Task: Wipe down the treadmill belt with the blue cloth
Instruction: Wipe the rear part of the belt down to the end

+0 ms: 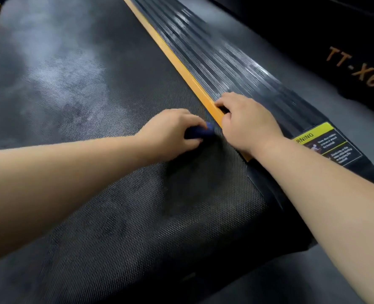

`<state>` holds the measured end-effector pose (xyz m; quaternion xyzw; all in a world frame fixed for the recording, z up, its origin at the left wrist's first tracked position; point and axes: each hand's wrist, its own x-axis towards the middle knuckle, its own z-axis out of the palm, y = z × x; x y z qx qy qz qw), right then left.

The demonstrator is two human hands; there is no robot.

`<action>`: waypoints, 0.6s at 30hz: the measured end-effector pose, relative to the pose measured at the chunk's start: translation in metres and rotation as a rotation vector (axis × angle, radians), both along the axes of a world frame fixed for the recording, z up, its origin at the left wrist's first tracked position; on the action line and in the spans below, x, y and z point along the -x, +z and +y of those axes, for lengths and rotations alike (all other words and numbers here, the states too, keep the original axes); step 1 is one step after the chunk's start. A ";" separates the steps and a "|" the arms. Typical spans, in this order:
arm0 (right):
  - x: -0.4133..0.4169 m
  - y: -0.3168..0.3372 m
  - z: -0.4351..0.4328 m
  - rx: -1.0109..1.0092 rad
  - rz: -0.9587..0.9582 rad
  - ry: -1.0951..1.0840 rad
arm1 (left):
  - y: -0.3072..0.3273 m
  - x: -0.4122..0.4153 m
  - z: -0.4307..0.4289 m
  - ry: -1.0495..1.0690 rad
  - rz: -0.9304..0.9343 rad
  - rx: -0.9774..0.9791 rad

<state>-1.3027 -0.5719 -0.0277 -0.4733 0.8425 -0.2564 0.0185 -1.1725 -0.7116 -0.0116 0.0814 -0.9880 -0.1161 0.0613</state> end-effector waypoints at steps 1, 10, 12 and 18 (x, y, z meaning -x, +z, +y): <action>0.000 0.000 0.000 0.000 0.000 0.001 | 0.001 0.003 -0.009 -0.029 -0.015 0.052; 0.002 -0.001 -0.001 0.015 -0.009 0.014 | -0.014 0.019 0.001 0.210 0.160 -0.047; 0.003 -0.001 -0.001 0.010 -0.006 0.010 | -0.005 -0.006 0.020 -0.042 0.105 -0.043; -0.001 0.000 -0.002 -0.005 -0.006 -0.006 | -0.012 0.040 -0.023 0.477 0.209 -0.130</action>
